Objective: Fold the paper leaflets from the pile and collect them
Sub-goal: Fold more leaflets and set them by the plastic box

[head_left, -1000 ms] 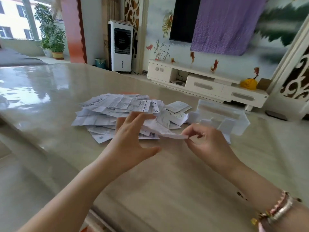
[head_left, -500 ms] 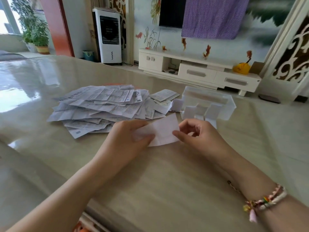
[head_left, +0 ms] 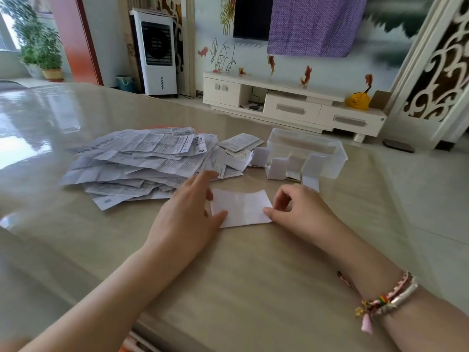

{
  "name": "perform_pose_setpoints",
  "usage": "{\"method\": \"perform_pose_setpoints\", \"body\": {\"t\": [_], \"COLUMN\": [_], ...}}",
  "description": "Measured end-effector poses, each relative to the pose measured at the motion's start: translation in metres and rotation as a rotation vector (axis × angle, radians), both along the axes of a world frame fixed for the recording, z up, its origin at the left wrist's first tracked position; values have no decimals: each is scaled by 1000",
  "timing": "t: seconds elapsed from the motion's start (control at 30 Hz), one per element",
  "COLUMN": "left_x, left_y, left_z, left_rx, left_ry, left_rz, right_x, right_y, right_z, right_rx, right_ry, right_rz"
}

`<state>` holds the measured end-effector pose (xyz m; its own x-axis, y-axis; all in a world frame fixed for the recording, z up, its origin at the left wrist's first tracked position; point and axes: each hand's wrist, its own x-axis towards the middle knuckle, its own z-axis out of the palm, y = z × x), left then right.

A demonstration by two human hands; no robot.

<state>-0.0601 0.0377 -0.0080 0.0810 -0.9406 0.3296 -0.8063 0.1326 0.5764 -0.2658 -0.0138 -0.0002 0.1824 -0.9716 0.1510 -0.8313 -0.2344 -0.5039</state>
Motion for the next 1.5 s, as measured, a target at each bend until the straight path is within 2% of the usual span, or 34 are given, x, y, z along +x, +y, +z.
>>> {"method": "perform_pose_setpoints", "body": {"t": [0.07,0.2,0.27,0.37,0.47,0.8,1.0,1.1,1.2,1.33,1.5], "left_x": [0,4,3,1,3,3,4,4,3,2,-2], "left_y": [1,-5,-7,-6,-6,-4,-5,-8,-7,-7,-3], "left_z": [-1,-4,-6,-9,-11,-6,-8,-7,-4,-7,-8], "left_rx": [-45,-122,-114,-45,-30,-129,-127,-79,-24,-2,-85], "left_ry": [-117,-99,-48,-76,-85,-107,-105,17,80,107,-182], "left_rz": [-7,-121,-230,-303,-304,-280,-260,-247,-191,-85,-44], "right_x": [2,3,3,-2,-9,-15,-10,-8,-7,-4,-5], "right_y": [4,10,11,11,12,12,11,7,3,0,0], "right_z": [2,3,4,8,12,15,12,10,8,2,-2], "right_rx": [-61,-193,-149,-28,23,-22,-80,4,43,0,-90], "right_ry": [79,52,-7,-48,-46,23,-203,-369,-434,-305,-28], "right_rz": [-2,170,293,408,405,377,339,321,280,210,151]}}
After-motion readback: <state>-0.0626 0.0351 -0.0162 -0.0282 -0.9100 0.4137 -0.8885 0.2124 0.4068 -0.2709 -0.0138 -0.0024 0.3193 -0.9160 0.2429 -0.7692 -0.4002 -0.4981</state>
